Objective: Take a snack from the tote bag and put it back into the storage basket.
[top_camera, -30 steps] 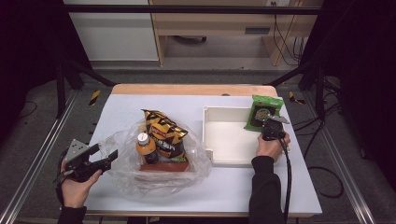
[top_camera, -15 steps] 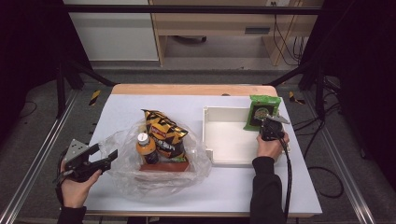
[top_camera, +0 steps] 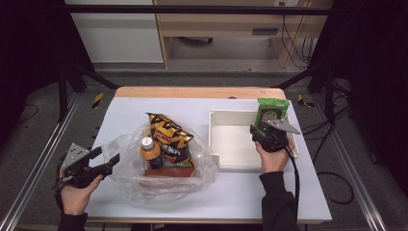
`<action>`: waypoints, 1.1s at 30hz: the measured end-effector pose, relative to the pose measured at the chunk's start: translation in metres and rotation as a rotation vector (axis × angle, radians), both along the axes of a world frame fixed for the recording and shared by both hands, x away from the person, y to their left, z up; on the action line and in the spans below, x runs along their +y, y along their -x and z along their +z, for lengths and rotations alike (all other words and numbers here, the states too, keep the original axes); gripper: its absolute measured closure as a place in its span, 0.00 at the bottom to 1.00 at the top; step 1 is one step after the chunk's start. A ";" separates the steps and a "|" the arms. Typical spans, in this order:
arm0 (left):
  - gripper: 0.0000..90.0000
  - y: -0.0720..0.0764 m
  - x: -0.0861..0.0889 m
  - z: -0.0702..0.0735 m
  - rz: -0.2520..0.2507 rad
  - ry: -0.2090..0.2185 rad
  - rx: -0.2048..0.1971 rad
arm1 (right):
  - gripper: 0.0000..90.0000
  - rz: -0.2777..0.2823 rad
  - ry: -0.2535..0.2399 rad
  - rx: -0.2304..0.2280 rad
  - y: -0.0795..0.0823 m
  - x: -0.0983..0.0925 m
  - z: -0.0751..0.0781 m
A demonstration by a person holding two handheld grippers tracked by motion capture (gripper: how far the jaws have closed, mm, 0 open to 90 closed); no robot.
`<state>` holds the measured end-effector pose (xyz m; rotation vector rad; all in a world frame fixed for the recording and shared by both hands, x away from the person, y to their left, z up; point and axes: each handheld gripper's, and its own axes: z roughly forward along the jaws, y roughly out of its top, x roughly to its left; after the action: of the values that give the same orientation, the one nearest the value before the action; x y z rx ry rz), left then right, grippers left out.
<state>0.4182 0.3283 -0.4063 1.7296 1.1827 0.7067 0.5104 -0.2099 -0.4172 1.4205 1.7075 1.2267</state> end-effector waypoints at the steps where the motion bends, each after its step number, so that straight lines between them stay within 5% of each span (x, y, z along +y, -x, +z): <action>1: 0.29 0.000 0.000 0.000 0.000 0.002 -0.001 | 0.61 0.024 -0.010 -0.012 0.004 0.002 0.003; 16: 0.30 0.004 0.002 0.008 -0.009 0.022 -0.029 | 0.48 0.337 -0.068 -0.169 0.061 0.047 0.052; 24: 0.30 0.004 0.002 0.009 -0.012 0.029 -0.031 | 0.45 0.420 -0.069 -0.191 0.067 0.070 0.062; 33: 0.30 0.003 0.002 0.007 -0.008 0.022 -0.021 | 0.42 0.475 -0.073 -0.167 0.058 0.090 0.063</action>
<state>0.4152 0.3298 -0.3997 1.7037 1.1640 0.7031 0.4523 -0.1195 -0.3542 0.9409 1.9592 1.6214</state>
